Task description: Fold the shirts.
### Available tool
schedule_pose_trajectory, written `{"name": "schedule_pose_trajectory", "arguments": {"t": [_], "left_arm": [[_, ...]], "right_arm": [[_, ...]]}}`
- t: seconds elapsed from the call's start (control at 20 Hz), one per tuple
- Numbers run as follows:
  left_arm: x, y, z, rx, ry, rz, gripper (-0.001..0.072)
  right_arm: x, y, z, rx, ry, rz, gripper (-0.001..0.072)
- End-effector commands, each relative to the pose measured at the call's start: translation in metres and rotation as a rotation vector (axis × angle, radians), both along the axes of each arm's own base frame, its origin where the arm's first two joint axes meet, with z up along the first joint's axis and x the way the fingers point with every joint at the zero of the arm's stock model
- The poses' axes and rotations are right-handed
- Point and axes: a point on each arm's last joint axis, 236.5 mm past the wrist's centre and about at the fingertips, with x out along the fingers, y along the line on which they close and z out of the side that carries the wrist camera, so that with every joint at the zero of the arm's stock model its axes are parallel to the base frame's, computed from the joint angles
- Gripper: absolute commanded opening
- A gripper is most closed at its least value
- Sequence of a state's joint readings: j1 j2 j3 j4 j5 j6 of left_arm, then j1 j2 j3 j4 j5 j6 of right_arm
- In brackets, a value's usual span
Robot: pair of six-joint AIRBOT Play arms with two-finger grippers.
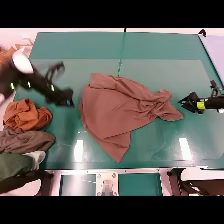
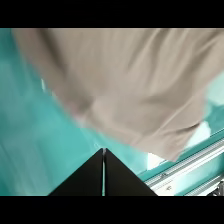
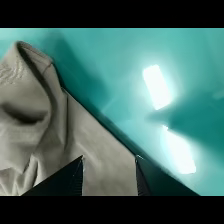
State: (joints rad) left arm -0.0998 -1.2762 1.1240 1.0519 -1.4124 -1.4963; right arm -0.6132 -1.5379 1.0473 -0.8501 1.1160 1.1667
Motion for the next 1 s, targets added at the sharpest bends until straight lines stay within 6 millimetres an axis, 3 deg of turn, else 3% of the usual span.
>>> {"name": "schedule_pose_trajectory", "arguments": {"t": [0.0,0.05,0.15,0.4,0.55,0.7,0.8,0.9,0.95], "left_arm": [[-0.075,-0.015,-0.056,-0.082,0.121,0.125,0.0356],[-0.090,-0.025,-0.069,-0.134,0.174,0.176,0.0504],[-0.104,-0.040,-0.086,-0.228,0.216,0.247,0.0467],[-0.099,-0.049,-0.108,-0.273,0.166,0.353,0.0467],[-0.097,-0.079,-0.117,-0.256,0.101,0.331,0.0467],[-0.123,-0.114,-0.135,-0.262,0.190,0.307,0.0467],[-0.127,-0.127,-0.144,-0.281,0.211,0.310,0.0467],[-0.122,-0.130,-0.147,-0.293,0.200,0.333,0.0423],[-0.115,-0.128,-0.148,-0.289,0.173,0.341,0.0274]], "right_arm": [[0.017,0.022,-0.017,0.020,0.026,0.079,0.0382],[0.025,0.027,-0.018,0.020,0.024,0.101,0.0382],[0.035,0.034,-0.019,0.015,0.017,0.130,0.0377],[0.036,0.039,-0.032,0.032,0.042,0.145,0.0372],[0.030,0.049,-0.043,0.064,0.079,0.167,0.0372],[0.030,0.055,-0.043,0.069,0.083,0.182,0.0371],[0.030,0.057,-0.043,0.070,0.083,0.185,0.0346],[0.029,0.058,-0.043,0.075,0.086,0.190,0.0191],[0.028,0.059,-0.043,0.079,0.089,0.194,0.0109]]}}
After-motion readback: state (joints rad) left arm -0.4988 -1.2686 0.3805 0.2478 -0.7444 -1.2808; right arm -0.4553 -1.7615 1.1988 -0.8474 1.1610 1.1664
